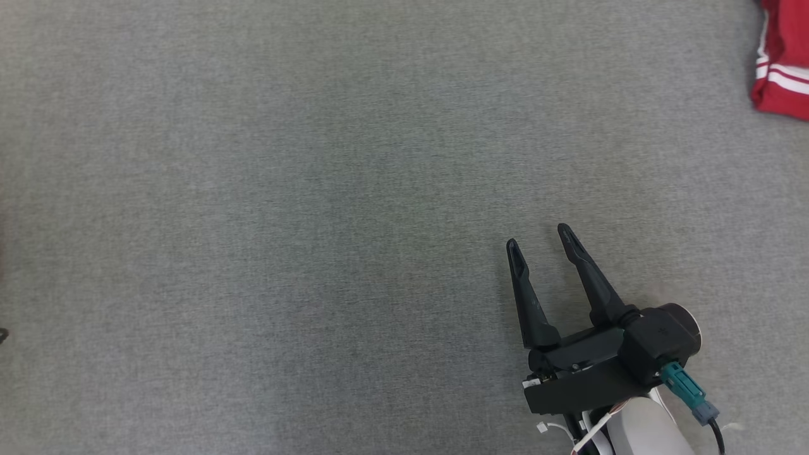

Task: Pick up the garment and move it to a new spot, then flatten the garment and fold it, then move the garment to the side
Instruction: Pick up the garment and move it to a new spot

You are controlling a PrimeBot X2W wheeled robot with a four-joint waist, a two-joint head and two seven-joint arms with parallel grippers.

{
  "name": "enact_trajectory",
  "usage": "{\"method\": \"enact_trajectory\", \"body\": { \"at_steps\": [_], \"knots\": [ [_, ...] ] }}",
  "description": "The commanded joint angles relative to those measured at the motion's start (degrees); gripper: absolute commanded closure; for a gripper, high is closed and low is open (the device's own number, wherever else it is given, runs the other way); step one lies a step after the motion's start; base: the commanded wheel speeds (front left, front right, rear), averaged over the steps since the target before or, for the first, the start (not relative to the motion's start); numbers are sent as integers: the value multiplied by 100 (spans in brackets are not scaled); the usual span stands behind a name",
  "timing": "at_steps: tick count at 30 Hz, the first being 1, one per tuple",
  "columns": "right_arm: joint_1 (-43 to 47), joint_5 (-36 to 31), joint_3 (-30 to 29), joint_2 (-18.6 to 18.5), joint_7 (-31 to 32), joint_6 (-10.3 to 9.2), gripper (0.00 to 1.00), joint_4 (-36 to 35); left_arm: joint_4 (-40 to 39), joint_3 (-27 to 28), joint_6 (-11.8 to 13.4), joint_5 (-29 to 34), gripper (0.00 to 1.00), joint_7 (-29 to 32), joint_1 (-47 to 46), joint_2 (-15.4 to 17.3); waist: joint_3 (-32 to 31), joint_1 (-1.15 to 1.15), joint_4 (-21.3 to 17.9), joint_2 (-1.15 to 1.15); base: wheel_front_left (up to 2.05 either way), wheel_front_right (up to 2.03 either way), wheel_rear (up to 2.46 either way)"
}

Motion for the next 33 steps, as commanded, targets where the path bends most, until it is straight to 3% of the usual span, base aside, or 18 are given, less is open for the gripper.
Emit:
{"method": "enact_trajectory", "body": {
  "at_steps": [1,3,5,6,15,22,26,33],
  "knots": [
    [-11,-58,12,21,1,-15,0,-35,204,-47,30,-27,0,129,15,-99,29,0,95,-1,0,0,0],
    [-20,-77,17,21,1,-15,0,-37,257,-66,30,-33,0,142,16,-131,32,0,117,-1,0,0,0],
    [-25,-95,19,19,1,-15,0,-45,325,-121,27,1,76,80,12,-177,33,0,159,-1,0,0,0],
    [-21,-107,21,17,1,-15,0,-44,337,-133,26,24,100,2,-3,-188,28,0,176,-1,0,0,0],
    [115,-35,-62,-51,1,-15,0,42,46,-302,13,178,100,-1199,-360,-280,-362,0,338,-1,0,0,0],
    [265,52,-151,-36,1,-15,0,117,-956,-772,8,67,100,-2002,-379,-406,-821,0,268,-1,0,0,0],
    [392,102,-185,-20,0,-15,0,171,-1706,-1115,7,-7,100,-2204,-248,-385,-1077,0,196,-1,0,0,0],
    [577,184,-196,6,0,-15,0,227,-3119,-1586,8,-31,100,-2026,-38,-460,-1398,0,-87,-1,0,0,0]
  ]
}}
